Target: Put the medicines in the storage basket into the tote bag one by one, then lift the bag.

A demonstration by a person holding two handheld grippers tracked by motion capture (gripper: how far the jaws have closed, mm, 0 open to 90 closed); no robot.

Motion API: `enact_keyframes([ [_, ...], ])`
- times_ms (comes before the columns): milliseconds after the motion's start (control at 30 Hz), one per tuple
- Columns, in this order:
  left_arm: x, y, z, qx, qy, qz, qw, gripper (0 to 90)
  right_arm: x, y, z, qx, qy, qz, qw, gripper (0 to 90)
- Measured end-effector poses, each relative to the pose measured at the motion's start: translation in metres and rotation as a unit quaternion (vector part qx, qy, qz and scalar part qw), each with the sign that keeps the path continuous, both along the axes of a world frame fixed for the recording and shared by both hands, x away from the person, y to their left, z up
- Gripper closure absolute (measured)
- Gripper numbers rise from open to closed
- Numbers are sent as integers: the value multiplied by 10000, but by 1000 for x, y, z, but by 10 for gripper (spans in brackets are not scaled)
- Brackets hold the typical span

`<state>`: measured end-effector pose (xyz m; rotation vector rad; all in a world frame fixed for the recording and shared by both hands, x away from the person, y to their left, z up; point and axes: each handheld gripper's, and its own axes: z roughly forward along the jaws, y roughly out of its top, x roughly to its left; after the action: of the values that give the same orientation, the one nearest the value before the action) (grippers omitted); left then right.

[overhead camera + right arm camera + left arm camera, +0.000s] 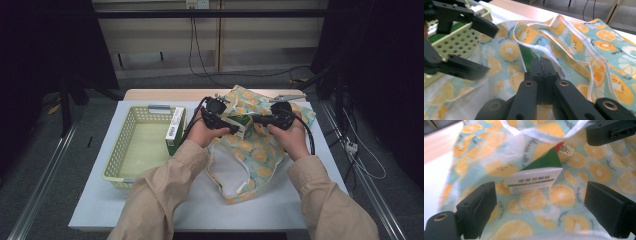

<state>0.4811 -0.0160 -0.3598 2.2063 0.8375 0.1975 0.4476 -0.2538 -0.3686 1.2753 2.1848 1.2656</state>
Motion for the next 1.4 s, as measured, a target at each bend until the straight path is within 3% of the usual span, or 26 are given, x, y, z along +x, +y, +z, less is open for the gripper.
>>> enact_keyframes([
  [133,-9,15,17,-105,-154,-62,9998,112,-4,-4,2,-11,-26,-69,10000,900],
  [200,-11,24,23,-104,-127,-37,9999,108,-6,-6,4,-13,-32,-92,10000,900],
  [367,-14,50,34,18,-190,62,9998,111,-10,-7,5,5,-56,-107,9999,900],
  [467,-15,72,42,115,-159,94,9998,115,-11,-9,4,4,-38,-103,9999,900],
  [600,-14,109,51,131,-298,428,9986,118,-11,-12,3,58,-37,-125,9999,900],
  [800,-8,155,39,411,-205,897,9949,112,-9,-13,2,95,-30,-144,9998,900],
  [1033,-3,162,12,425,67,1114,9928,99,-7,-9,0,27,-19,-126,9999,900],
  [1067,-2,161,10,524,74,1108,9924,95,-7,-9,0,29,-11,-122,9999,900],
  [1133,-1,158,3,818,15,1185,9896,128,-7,-10,0,21,-10,-147,9999,900],
  [1200,1,157,-5,976,198,1308,9864,181,-7,-10,-1,6,4,-140,9999,900],
  [1233,1,157,-10,992,277,1244,9869,261,-7,-9,-1,-5,5,-136,9999,900],
  [1300,1,159,-15,901,430,1261,9870,527,-7,-10,-1,16,-1,-119,9999,900],
  [1367,1,163,-13,957,371,1390,9850,625,-7,-12,-1,10,0,-140,9999,900],
  [1400,1,168,-9,786,428,1498,9847,628,-7,-13,-1,15,0,-141,9999,900],
])
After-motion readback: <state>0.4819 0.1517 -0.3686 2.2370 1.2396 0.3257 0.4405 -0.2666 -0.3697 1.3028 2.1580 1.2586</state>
